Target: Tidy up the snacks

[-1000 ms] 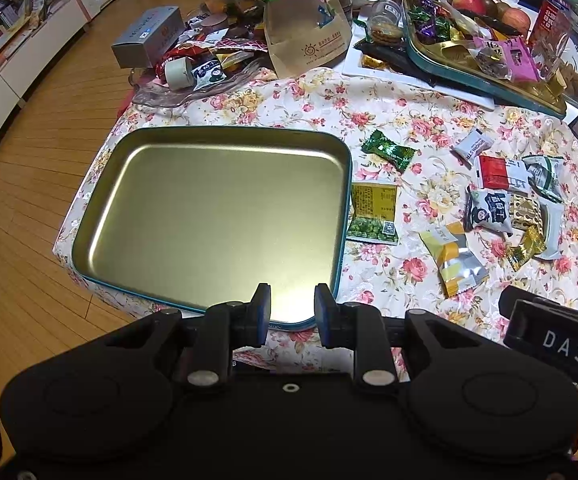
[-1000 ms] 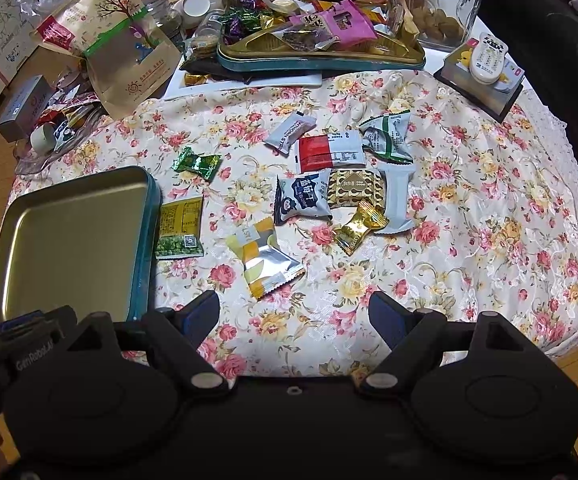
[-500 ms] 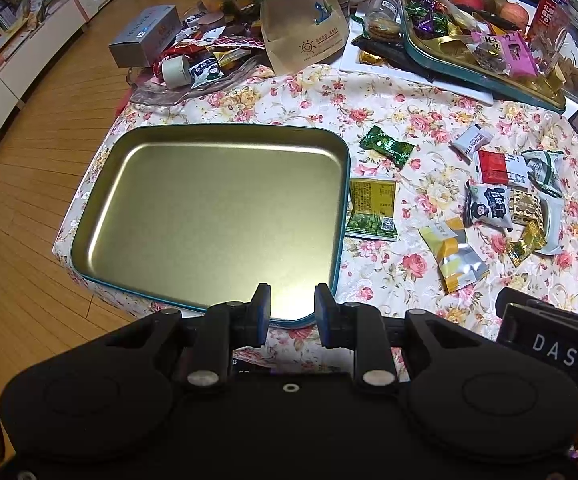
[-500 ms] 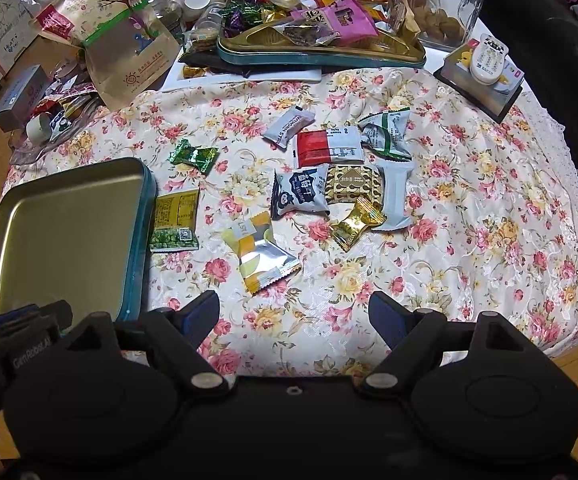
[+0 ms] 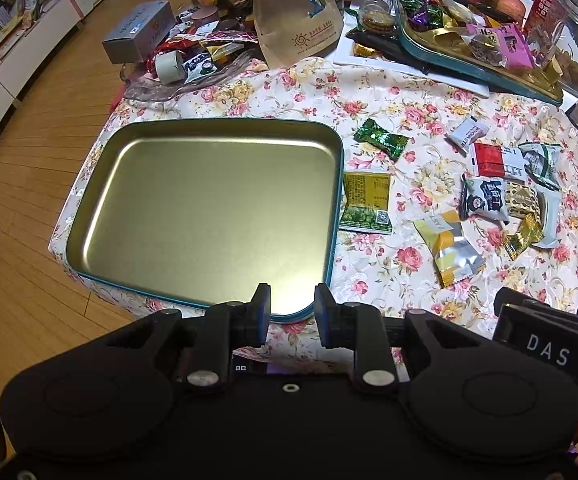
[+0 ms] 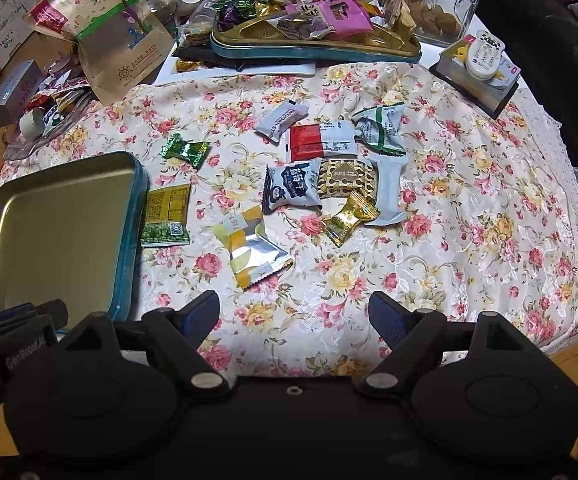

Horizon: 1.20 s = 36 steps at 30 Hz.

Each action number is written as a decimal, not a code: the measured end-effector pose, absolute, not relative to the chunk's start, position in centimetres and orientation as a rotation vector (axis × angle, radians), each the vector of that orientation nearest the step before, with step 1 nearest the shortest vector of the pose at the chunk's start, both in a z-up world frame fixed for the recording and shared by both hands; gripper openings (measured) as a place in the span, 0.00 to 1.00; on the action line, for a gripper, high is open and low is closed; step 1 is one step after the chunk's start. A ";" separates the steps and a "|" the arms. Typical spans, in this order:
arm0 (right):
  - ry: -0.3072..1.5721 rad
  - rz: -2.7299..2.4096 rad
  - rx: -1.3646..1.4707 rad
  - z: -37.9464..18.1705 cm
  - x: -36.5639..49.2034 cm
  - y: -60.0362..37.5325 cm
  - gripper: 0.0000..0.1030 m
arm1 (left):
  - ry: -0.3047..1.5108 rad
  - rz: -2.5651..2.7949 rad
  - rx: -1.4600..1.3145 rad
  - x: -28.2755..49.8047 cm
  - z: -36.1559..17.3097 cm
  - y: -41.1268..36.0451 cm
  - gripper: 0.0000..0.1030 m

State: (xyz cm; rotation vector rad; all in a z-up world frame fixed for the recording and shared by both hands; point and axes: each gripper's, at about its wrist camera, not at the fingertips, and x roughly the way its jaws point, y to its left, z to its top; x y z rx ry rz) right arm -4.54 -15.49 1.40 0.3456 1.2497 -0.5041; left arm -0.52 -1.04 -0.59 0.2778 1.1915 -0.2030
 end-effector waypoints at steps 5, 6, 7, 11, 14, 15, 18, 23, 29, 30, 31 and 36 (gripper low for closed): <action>1.254 -0.521 0.349 1.2 -5.0 -16.0 0.83 | 1.204 -0.208 0.274 -0.5 -0.8 -1.3 0.33; 1.254 -0.527 0.353 1.2 -5.1 -16.2 0.83 | 1.206 -0.209 0.275 -0.5 -0.8 -1.4 0.33; 1.253 -0.535 0.357 1.1 -5.2 -16.4 0.83 | 1.209 -0.211 0.277 -0.6 -0.9 -1.5 0.33; 1.260 -0.569 0.366 0.6 -5.7 -17.4 0.82 | 1.241 -0.238 0.278 -0.6 -1.3 -2.3 0.33; 1.264 -0.594 0.383 0.1 -6.1 -18.3 0.82 | 1.259 -0.257 0.273 -0.8 -1.5 -3.0 0.33; 1.264 -0.603 0.387 0.0 -6.3 -18.5 0.82 | 1.256 -0.256 0.280 -0.8 -1.6 -3.3 0.33; 1.252 -0.639 0.393 -0.3 -6.9 -19.4 0.81 | 1.246 -0.254 0.297 -1.0 -1.7 -4.0 0.33; 1.175 -0.735 0.339 -0.1 -8.2 -20.4 0.76 | 1.268 -0.267 0.316 -1.1 -2.3 -4.9 0.33; 1.094 -0.802 0.312 0.9 -9.1 -22.7 0.71 | 1.269 -0.292 0.318 -0.6 -1.7 -5.6 0.33; 1.089 -0.790 0.348 1.2 -9.3 -23.3 0.70 | 1.263 -0.300 0.313 -0.4 -1.4 -5.7 0.33; 1.088 -0.775 0.384 1.5 -9.4 -24.0 0.69 | 1.257 -0.305 0.310 0.0 -1.0 -5.8 0.33; 1.080 -0.763 0.411 3.0 -8.2 -26.5 0.69 | 1.238 -0.325 0.290 3.4 1.0 -6.9 0.33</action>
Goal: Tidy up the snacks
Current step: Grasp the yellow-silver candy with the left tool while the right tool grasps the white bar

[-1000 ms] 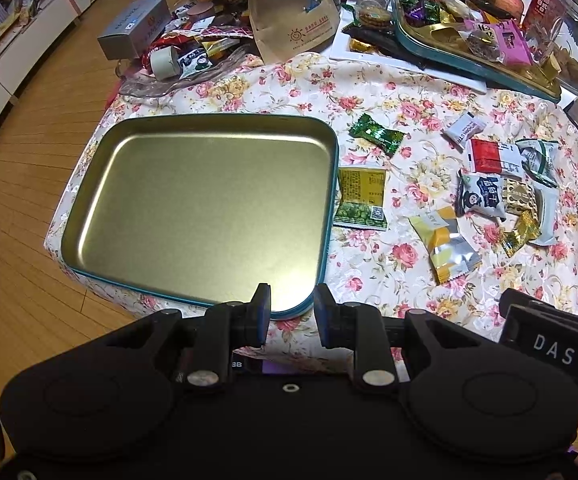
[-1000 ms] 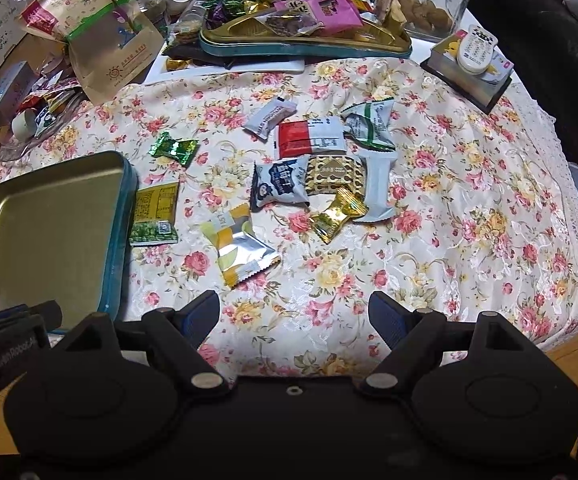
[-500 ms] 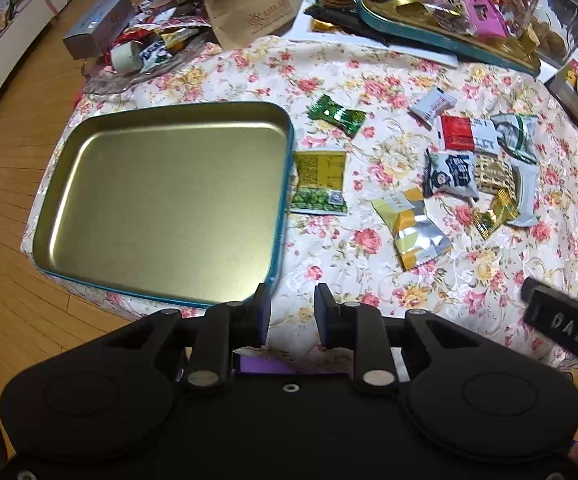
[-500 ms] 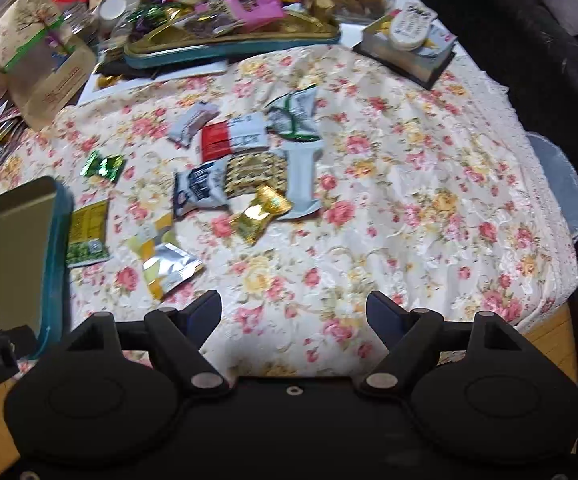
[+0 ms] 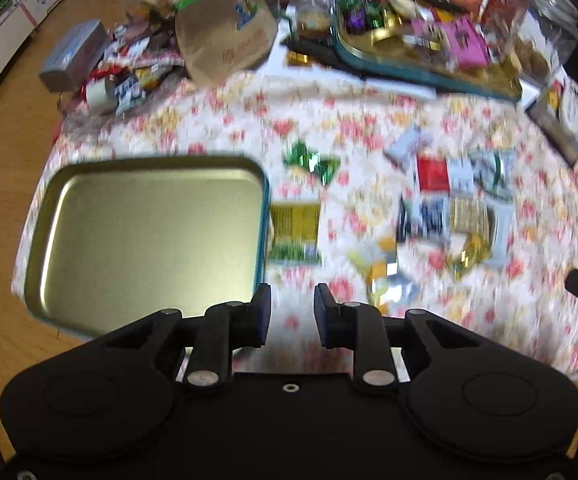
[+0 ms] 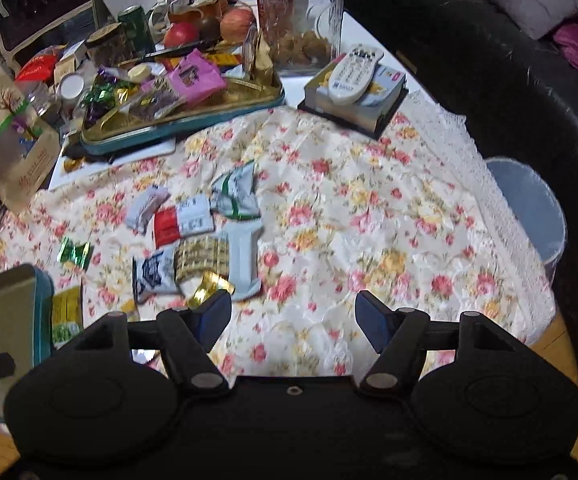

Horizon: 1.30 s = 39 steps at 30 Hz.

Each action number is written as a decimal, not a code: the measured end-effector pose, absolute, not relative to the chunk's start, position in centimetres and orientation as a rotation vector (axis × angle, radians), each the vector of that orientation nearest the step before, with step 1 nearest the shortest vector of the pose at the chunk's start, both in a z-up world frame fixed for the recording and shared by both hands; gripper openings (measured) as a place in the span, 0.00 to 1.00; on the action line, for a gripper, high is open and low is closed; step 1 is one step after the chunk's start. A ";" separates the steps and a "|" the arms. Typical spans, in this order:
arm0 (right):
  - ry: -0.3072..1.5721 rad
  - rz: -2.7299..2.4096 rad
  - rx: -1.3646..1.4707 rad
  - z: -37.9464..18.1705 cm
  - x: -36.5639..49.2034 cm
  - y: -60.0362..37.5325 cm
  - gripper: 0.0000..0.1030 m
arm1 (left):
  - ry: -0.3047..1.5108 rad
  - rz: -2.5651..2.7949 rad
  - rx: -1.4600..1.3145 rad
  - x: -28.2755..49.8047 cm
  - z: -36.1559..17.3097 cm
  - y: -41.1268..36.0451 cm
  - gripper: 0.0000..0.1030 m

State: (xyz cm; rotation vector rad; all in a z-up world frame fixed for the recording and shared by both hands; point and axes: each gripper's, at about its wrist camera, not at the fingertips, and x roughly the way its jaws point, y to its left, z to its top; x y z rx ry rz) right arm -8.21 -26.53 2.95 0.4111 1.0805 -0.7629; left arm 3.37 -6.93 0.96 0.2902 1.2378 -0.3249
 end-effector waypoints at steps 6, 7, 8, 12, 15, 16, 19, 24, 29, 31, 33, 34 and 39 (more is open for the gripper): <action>1.101 -0.778 0.439 3.1 -4.5 -30.0 0.63 | 1.194 -0.346 0.315 7.9 2.7 -9.7 0.33; 1.115 -0.771 0.460 2.7 -3.9 -30.6 0.63 | 1.193 -0.342 0.308 8.5 2.7 -9.9 0.33; 1.127 -0.761 0.488 2.3 -3.2 -31.3 0.63 | 1.192 -0.340 0.297 8.9 2.7 -10.1 0.33; 1.182 -0.740 0.594 0.0 -1.1 -32.7 0.63 | 1.235 -0.326 0.247 10.1 1.2 -10.1 0.33; 1.224 -0.732 0.634 -2.2 -0.2 -32.9 0.63 | 1.305 -0.327 0.257 10.2 -0.5 -10.2 0.33; 1.242 -0.735 0.635 -3.0 0.0 -32.9 0.62 | 1.314 -0.327 0.264 10.1 -0.8 -10.2 0.33; 1.283 -0.739 0.635 -4.9 0.3 -32.8 0.60 | 1.309 -0.334 0.303 9.7 -1.1 -10.5 0.33; 1.302 -0.750 0.618 -6.4 0.7 -32.5 0.58 | 1.316 -0.350 0.302 9.8 -1.1 -10.7 0.33; 1.325 -0.757 0.585 -7.5 1.9 -31.8 0.49 | 1.331 -0.354 0.287 9.9 -1.4 -10.6 0.33; 1.340 -0.763 0.564 -7.9 2.3 -31.3 0.44 | 1.340 -0.349 0.287 10.0 -1.9 -10.4 0.33; 1.361 -0.768 0.541 -8.4 2.7 -30.9 0.36 | 1.360 -0.342 0.286 10.0 -2.4 -10.1 0.33; 1.366 -0.767 0.536 -8.6 2.8 -30.8 0.30 | 1.369 -0.341 0.284 10.0 -2.6 -10.0 0.33; 1.409 -0.810 0.572 -9.6 2.9 -31.3 0.24 | 1.398 -0.359 0.266 9.8 -3.0 -9.9 0.33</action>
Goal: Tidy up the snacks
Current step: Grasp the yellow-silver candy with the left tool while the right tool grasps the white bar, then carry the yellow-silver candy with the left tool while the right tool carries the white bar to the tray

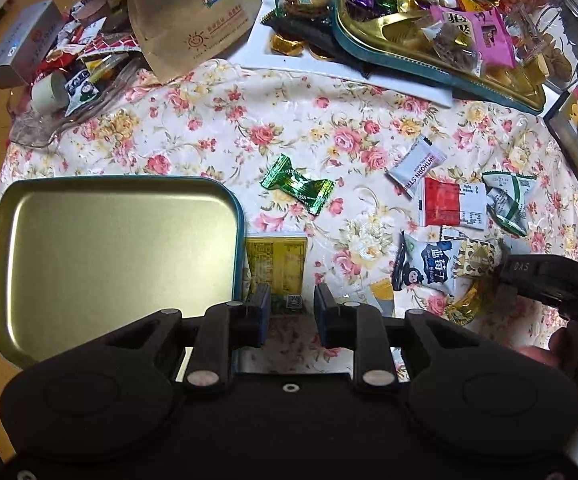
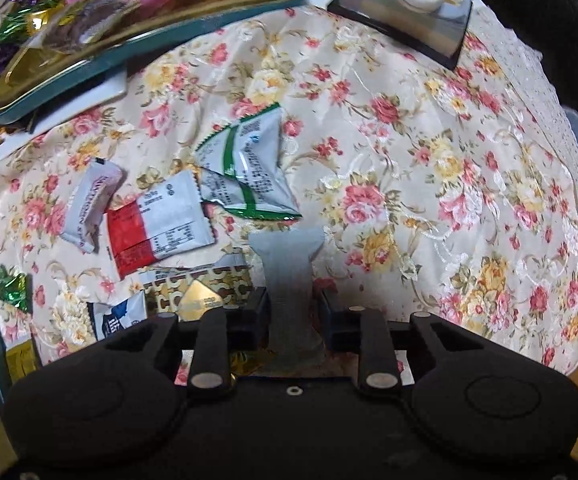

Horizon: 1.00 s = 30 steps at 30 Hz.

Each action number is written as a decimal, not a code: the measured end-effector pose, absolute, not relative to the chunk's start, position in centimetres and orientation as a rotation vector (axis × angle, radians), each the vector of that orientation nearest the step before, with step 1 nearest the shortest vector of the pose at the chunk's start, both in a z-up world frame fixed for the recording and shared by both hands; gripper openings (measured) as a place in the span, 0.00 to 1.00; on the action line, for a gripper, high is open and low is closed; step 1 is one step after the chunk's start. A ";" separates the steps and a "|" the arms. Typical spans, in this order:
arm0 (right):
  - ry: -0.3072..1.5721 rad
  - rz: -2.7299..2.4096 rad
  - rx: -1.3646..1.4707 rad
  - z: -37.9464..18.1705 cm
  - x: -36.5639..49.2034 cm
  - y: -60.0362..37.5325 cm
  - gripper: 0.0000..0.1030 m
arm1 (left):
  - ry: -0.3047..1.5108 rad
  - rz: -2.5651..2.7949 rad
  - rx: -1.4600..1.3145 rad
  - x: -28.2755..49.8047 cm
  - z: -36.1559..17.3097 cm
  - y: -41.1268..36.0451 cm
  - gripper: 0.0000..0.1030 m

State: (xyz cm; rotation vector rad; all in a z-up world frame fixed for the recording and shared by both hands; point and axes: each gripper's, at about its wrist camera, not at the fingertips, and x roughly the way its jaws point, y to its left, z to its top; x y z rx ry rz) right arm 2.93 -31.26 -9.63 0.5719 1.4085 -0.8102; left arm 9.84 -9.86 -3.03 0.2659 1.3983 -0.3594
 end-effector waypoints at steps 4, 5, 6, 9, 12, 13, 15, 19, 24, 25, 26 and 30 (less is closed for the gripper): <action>1.421 -0.819 0.625 -9.8 2.3 -32.0 0.20 | 1.393 -0.359 0.262 9.9 -3.0 -10.0 0.33; 1.423 -0.827 0.634 -9.7 2.2 -32.2 0.20 | 1.392 -0.359 0.257 9.9 -3.0 -10.1 0.33; 1.418 -0.839 0.644 -9.5 1.9 -32.5 0.20 | 1.391 -0.360 0.252 9.9 -3.1 -10.2 0.33; 1.390 -0.851 0.664 -8.4 1.3 -33.2 0.20 | 1.391 -0.366 0.247 9.9 -3.2 -10.7 0.33; 1.361 -0.840 0.682 -7.1 0.8 -33.8 0.20 | 1.390 -0.390 0.261 9.4 -3.4 -11.7 0.33; 1.354 -0.833 0.684 -6.7 0.7 -33.8 0.20 | 1.391 -0.399 0.268 9.2 -3.6 -12.0 0.33; 1.338 -0.808 0.685 -5.6 0.6 -33.7 0.20 | 1.411 -0.423 0.274 8.7 -4.2 -12.7 0.33; 1.305 -0.770 0.675 -3.7 0.2 -33.1 0.20 | 1.497 -0.441 0.208 8.1 -5.9 -13.5 0.33; 1.266 -0.728 0.649 -1.8 -0.3 -32.2 0.20 | 1.533 -0.401 0.143 7.4 -7.3 -14.1 0.33; 1.259 -0.722 0.642 -1.5 -0.5 -32.1 0.20 | 1.531 -0.389 0.136 7.4 -7.5 -14.1 0.33; 1.254 -0.716 0.636 -1.3 -0.6 -32.0 0.20 | 1.528 -0.372 0.129 7.4 -7.7 -14.1 0.33; 1.237 -0.699 0.607 -0.6 -1.0 -31.6 0.20 | 1.522 -0.328 0.146 7.4 -8.5 -14.6 0.33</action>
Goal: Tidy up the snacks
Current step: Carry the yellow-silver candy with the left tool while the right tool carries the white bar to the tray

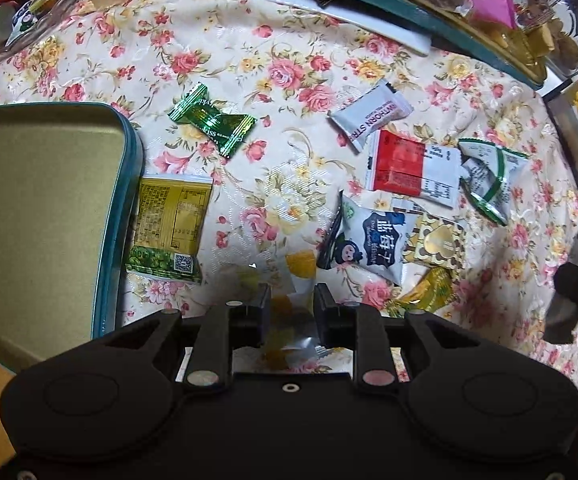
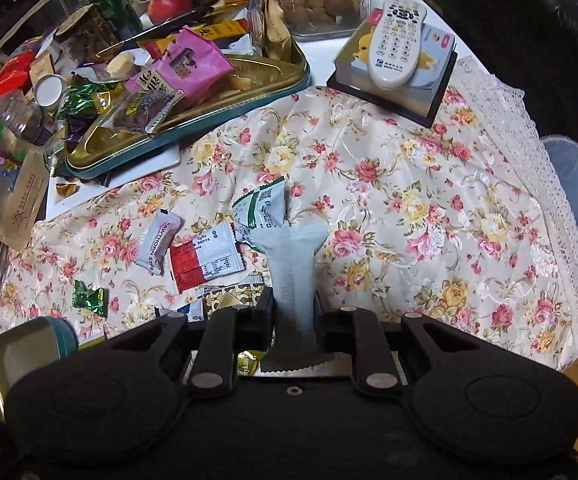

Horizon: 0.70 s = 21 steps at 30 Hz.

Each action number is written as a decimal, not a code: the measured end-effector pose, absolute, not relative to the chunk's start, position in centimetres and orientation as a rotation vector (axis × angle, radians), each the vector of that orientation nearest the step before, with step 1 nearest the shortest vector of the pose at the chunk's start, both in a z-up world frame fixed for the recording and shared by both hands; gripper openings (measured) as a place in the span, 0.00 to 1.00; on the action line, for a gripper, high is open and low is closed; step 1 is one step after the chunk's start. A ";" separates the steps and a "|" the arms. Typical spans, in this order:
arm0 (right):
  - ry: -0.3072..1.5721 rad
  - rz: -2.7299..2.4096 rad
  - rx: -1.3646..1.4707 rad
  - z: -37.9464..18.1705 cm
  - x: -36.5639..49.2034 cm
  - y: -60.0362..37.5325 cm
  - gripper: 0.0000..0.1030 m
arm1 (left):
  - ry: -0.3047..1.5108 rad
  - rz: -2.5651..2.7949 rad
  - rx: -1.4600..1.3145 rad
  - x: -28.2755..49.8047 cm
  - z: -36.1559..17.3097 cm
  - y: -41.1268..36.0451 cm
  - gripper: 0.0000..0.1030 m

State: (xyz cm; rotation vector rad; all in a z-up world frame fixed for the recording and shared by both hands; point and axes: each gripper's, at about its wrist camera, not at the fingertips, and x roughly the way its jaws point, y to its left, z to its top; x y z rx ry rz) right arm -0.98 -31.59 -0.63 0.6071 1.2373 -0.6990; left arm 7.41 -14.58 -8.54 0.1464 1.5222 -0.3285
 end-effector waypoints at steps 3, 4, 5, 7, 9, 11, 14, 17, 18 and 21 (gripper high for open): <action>1.235 -0.703 0.595 -0.5 -1.2 -31.6 0.20 | 1.537 -0.303 0.156 7.2 -9.2 -14.7 0.32; 1.237 -0.698 0.602 -0.5 -1.3 -31.7 0.20 | 1.540 -0.305 0.146 7.2 -9.3 -14.7 0.33; 1.236 -0.694 0.613 -0.5 -1.4 -31.8 0.20 | 1.543 -0.307 0.140 7.1 -9.4 -14.8 0.33; 1.231 -0.685 0.637 -0.3 -1.6 -31.9 0.20 | 1.535 -0.305 0.160 6.9 -9.6 -15.2 0.33; 1.222 -0.682 0.644 0.0 -1.8 -31.9 0.20 | 1.523 -0.301 0.182 6.7 -9.7 -15.5 0.33; 1.213 -0.682 0.642 0.3 -2.0 -31.9 0.20 | 1.511 -0.289 0.195 6.5 -9.7 -15.7 0.33; 1.203 -0.681 0.648 0.6 -2.4 -31.9 0.20 | 1.497 -0.281 0.211 6.4 -9.7 -15.9 0.34; 1.196 -0.681 0.662 0.8 -2.8 -32.1 0.20 | 1.488 -0.274 0.219 6.3 -9.5 -15.6 0.34; 1.192 -0.683 0.666 0.9 -2.9 -32.2 0.20 | 1.481 -0.265 0.228 6.0 -9.2 -15.8 0.34; 1.177 -0.681 0.681 1.4 -3.2 -32.5 0.20 | 1.458 -0.242 0.237 6.0 -8.6 -15.5 0.34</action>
